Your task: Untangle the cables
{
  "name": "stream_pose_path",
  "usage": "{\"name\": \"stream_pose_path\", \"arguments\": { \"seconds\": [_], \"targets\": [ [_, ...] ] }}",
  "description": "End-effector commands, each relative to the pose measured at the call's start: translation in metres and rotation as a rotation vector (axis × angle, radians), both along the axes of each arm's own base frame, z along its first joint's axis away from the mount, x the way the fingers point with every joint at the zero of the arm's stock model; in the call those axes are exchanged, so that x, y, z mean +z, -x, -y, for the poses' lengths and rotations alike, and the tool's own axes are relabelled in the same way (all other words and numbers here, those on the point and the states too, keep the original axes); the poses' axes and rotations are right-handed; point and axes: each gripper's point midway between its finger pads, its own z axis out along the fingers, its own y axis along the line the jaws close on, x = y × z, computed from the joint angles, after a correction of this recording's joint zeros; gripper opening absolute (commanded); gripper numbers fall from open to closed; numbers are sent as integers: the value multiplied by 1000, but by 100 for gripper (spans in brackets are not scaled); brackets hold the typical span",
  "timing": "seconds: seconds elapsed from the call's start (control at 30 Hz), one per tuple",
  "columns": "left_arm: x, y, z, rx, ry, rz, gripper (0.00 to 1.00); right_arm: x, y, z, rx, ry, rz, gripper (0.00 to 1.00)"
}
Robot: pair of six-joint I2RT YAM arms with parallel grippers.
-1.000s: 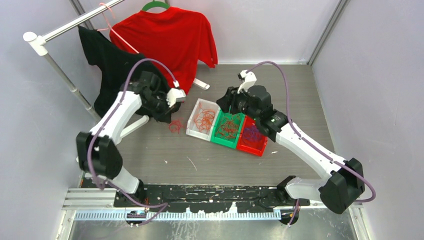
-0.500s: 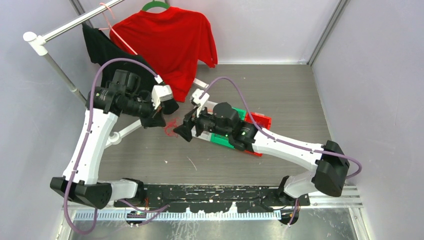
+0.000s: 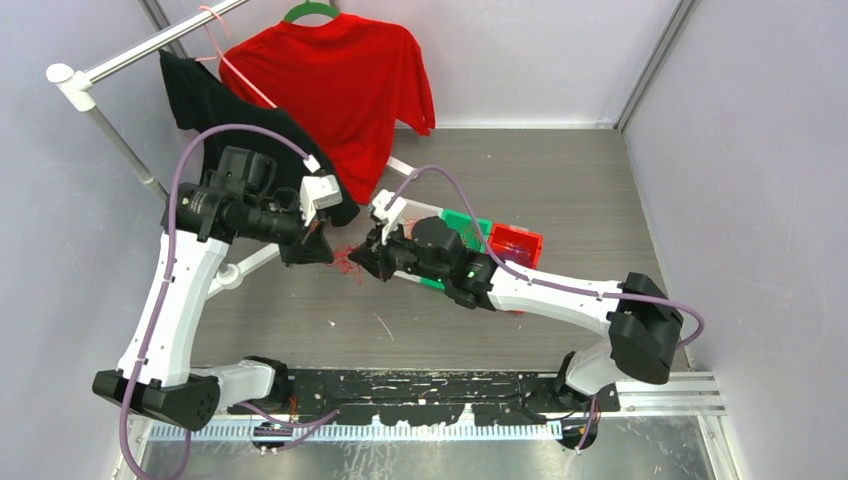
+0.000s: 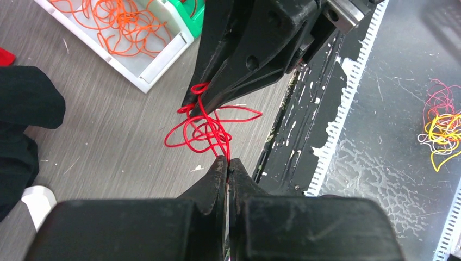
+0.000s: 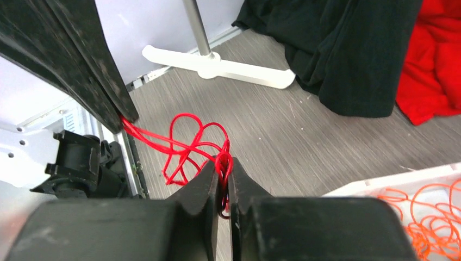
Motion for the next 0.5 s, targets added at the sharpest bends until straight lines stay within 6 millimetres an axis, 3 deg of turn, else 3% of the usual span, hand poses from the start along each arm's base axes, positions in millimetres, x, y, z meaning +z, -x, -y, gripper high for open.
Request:
{"name": "stream_pose_path", "arguments": {
  "seconds": [0.0, 0.2, 0.23, 0.27, 0.3, 0.33, 0.4, 0.47],
  "targets": [
    [12, 6, 6, -18, 49, 16, 0, 21, -16, 30, -112, -39, 50, 13],
    [16, 4, 12, -18, 84, 10, 0, 13, -25, 64, -202, -17, 47, 19],
    [16, 2, 13, -9, 90, 9, 4, 15, -27, 68, -213, -22, 47, 18],
    [14, -1, 14, 8, 93, 3, 17, 16, -29, 72, -226, -25, 46, 17],
    [11, -6, 13, 30, 88, 2, 35, 17, -32, 77, -242, -21, 45, 15],
    [8, -11, 13, 49, 83, 2, 61, 15, -37, 83, -267, -8, 40, 14],
    [4, -20, 9, 83, 58, 17, 94, 10, -49, 99, -332, 29, 27, 14],
    [2, -29, 4, 126, 27, 40, 100, -1, -63, 118, -402, 77, 6, 13]
  ]
}}
